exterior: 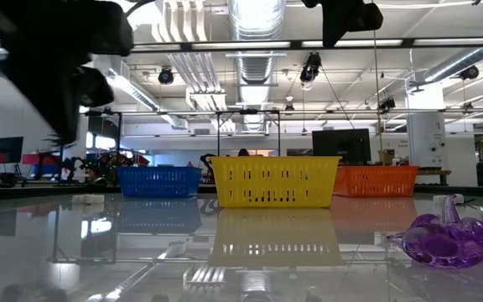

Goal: Sort Halloween decoration
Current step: Put the black spider toy into the yellow bin

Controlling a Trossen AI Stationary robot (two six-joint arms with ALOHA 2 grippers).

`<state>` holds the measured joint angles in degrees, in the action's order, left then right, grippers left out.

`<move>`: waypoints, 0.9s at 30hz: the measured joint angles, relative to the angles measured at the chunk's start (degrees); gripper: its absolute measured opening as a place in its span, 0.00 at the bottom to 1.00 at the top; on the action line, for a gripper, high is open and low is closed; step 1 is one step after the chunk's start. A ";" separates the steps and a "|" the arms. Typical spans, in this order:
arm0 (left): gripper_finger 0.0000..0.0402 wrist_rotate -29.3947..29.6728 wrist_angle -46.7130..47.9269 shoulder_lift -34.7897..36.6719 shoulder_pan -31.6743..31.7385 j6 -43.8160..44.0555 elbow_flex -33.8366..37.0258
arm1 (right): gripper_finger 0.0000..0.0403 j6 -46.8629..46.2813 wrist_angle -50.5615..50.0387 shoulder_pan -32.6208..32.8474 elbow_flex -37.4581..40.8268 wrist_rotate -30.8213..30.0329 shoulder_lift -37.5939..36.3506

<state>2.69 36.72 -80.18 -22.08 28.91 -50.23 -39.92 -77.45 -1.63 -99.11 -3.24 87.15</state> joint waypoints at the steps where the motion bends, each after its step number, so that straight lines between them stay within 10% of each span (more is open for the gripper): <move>1: 0.00 0.53 -0.43 0.00 1.13 -1.12 -0.38 | 0.03 0.00 0.00 0.00 0.00 -0.30 0.00; 27: 0.00 -4.07 -21.79 -0.22 23.65 -21.28 -2.61 | 0.03 0.99 -0.03 -2.88 0.00 -7.22 -1.99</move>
<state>-1.38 14.92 -80.40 1.57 7.63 -52.84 -38.93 -77.48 -4.51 -99.11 -10.46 85.17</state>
